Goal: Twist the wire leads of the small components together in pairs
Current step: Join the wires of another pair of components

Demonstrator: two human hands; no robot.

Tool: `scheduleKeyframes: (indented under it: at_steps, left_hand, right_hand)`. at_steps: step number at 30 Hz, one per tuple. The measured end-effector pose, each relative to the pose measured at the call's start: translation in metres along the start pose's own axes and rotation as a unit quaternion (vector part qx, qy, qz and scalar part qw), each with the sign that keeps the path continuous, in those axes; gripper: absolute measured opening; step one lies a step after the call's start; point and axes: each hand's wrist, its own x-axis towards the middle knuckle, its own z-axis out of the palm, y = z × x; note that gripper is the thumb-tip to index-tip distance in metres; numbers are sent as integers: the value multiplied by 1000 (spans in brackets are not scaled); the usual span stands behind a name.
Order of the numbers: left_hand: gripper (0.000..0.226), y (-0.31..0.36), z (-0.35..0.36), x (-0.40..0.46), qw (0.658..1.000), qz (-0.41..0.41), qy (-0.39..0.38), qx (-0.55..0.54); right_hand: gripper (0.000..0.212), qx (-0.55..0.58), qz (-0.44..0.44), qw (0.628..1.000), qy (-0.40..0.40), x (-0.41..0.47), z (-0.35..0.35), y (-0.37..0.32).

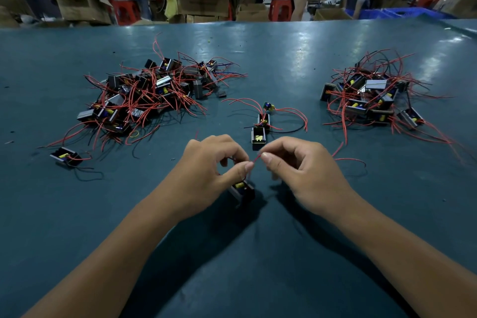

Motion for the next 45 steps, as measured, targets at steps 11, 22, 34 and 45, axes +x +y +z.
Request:
scheduleKeyframes:
  at_steps: [11,22,34,45]
  left_hand:
    - [28,15,-51,-17,976,160,-83,-122]
    - [27,15,0,-12,984,153,-81,47]
    - [32,-1,22,-7,993,95,-16,-74]
    - [22,-6,31,-3,989,145,13,-1]
  right_hand:
    - [19,-145,-71,964,-210,4,-81,-33]
    - [18,-218,-151,937,-227,0,-36,-17]
    - [7,-257,-175,923,-227,3,-37,-8]
    - [2,-228,-138,942,-202,4,-47,0]
